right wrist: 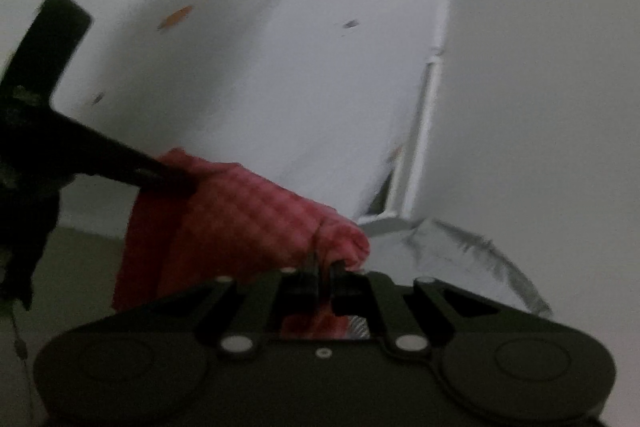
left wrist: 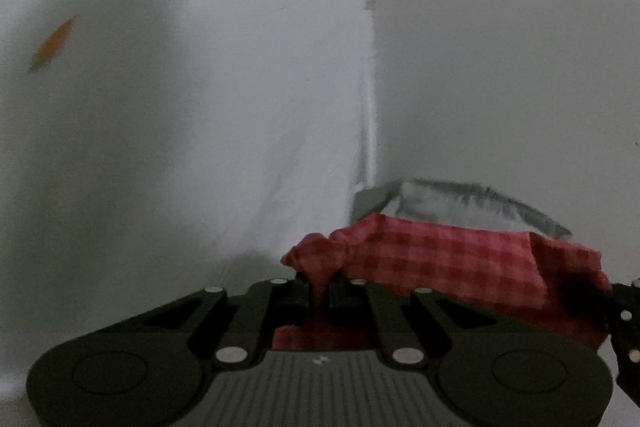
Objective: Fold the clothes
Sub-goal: 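Carry the folded red cloth onto the clothes pile with both grippers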
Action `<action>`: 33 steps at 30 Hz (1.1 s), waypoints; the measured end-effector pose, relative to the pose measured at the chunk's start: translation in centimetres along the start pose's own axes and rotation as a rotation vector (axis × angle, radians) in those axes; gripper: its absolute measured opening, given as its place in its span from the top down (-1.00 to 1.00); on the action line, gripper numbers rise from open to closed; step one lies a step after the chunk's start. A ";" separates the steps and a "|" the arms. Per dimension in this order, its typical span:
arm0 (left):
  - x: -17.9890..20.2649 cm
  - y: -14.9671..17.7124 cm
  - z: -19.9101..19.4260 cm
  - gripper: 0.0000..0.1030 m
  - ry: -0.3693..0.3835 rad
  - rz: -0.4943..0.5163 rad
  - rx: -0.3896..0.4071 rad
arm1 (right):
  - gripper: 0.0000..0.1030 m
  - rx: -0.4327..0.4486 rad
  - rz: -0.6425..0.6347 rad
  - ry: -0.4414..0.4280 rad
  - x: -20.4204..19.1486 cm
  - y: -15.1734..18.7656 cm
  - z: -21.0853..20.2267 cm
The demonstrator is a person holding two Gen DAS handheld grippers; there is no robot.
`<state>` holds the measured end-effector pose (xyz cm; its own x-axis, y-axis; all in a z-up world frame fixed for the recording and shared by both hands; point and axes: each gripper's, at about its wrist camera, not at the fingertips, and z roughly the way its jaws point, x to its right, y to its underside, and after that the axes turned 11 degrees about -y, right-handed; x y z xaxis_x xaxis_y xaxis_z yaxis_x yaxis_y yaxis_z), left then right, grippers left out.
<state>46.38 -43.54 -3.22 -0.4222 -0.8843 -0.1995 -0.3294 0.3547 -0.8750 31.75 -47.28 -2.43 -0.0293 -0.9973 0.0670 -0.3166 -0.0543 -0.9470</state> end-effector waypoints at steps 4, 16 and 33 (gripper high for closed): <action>5.2 -5.4 6.1 0.85 0.049 0.113 0.032 | 0.90 0.051 0.105 0.055 5.5 -1.0 2.1; 19.4 -11.7 28.1 -0.24 0.050 0.341 -0.068 | 0.10 -0.139 0.173 0.452 20.9 2.8 12.6; 13.2 -6.4 28.4 -0.67 -0.075 0.141 -0.137 | -0.39 -0.296 0.042 0.321 20.9 6.4 16.4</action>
<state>66.87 -66.14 -12.82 -0.4100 -0.8412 -0.3525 -0.3851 0.5100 -0.7692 44.68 -69.24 -12.22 -0.3260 -0.9301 0.1691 -0.5658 0.0487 -0.8231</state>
